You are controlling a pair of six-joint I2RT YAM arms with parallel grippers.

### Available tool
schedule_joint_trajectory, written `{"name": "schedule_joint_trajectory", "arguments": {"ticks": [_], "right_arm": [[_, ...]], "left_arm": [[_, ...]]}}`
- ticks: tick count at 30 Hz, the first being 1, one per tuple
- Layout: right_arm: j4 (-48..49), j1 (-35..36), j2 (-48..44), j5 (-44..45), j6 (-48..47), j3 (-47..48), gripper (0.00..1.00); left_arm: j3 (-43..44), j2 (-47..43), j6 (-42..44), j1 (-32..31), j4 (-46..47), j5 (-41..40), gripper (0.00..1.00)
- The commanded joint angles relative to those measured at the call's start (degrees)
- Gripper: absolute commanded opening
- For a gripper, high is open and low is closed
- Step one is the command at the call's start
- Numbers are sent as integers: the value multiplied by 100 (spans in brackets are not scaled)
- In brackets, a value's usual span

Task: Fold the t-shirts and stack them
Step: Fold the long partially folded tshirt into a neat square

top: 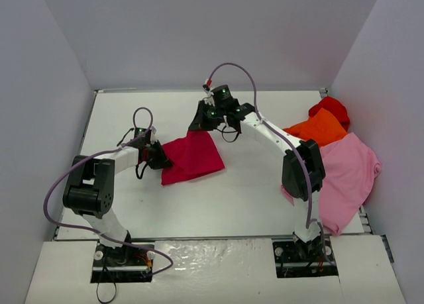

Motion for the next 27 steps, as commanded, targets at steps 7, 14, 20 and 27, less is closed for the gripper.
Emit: {"name": "schedule_joint_trajectory", "arguments": {"ticks": [7, 14, 20, 27], "right_arm": [[63, 772, 799, -523, 336, 1636, 0], [45, 1126, 1015, -573, 361, 1896, 0], [-370, 1198, 1176, -348, 159, 1882, 9], [-1088, 1207, 1018, 2049, -754, 1924, 69]], "left_arm": [[79, -35, 108, 8, 135, -56, 0], [88, 0, 134, 16, 179, -73, 0], [115, -26, 143, 16, 196, -37, 0], [132, -17, 178, 15, 188, 23, 0]]}}
